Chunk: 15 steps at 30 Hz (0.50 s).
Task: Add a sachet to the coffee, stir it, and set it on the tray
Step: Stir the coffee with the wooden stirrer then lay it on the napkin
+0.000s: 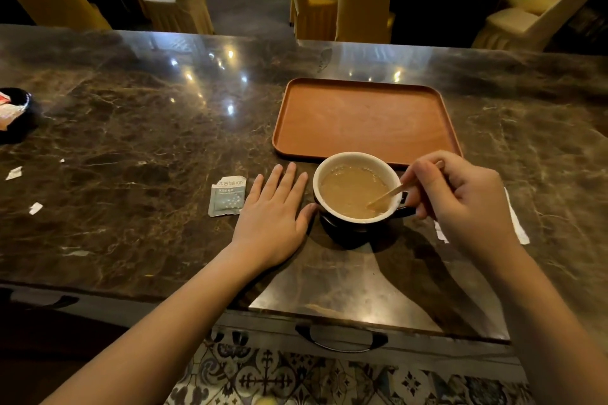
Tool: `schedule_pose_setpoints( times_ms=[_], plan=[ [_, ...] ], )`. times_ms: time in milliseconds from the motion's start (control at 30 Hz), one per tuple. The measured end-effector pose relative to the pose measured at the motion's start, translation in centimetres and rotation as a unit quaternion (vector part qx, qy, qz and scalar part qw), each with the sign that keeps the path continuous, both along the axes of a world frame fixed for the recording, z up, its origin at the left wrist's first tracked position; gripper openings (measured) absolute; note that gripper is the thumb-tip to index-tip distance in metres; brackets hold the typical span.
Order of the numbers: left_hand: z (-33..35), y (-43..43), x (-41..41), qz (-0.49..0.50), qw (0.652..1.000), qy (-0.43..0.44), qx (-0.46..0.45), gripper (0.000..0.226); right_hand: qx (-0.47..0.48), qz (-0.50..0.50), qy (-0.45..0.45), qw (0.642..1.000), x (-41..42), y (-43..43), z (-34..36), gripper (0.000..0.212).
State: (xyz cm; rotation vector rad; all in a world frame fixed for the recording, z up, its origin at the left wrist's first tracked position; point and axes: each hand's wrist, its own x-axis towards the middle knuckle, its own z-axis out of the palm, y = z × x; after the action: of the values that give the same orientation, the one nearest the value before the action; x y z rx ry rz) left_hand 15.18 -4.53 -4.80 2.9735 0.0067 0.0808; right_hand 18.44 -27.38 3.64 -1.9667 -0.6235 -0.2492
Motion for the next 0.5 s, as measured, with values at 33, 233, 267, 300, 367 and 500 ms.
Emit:
schedule_pose_setpoints(
  times_ms=[33, 233, 267, 300, 367, 500],
  plan=[
    [0.0, 0.0, 0.0, 0.000, 1.000, -0.001, 0.000, 0.062, -0.006, -0.009, -0.009, 1.000, 0.2, -0.1, 0.1, 0.023],
    [0.0, -0.1, -0.2, 0.003, 1.000, -0.010, 0.000, 0.063, -0.005, -0.062, -0.026, 0.998, 1.3, 0.4, -0.1, 0.021],
    [-0.1, -0.1, -0.1, 0.004, 1.000, -0.012, -0.001, 0.062, 0.000, -0.064, -0.023, 0.998, 1.4, 0.7, -0.3, 0.022],
    [-0.1, -0.1, -0.1, 0.004, 1.000, -0.013, -0.001, 0.062, 0.004, -0.065, -0.018, 0.998, 1.4, 1.0, -0.5, 0.023],
    [-0.1, -0.1, -0.1, 0.002, 1.000, -0.013, -0.001, 0.062, 0.016, -0.059, -0.003, 0.998, 1.4, 1.4, -0.8, 0.025],
    [-0.1, -0.1, 0.0, 0.004, 1.000, -0.013, -0.004, 0.062, 0.027, -0.030, 0.018, 0.999, 0.8, 1.6, -1.2, 0.025]
  ],
)
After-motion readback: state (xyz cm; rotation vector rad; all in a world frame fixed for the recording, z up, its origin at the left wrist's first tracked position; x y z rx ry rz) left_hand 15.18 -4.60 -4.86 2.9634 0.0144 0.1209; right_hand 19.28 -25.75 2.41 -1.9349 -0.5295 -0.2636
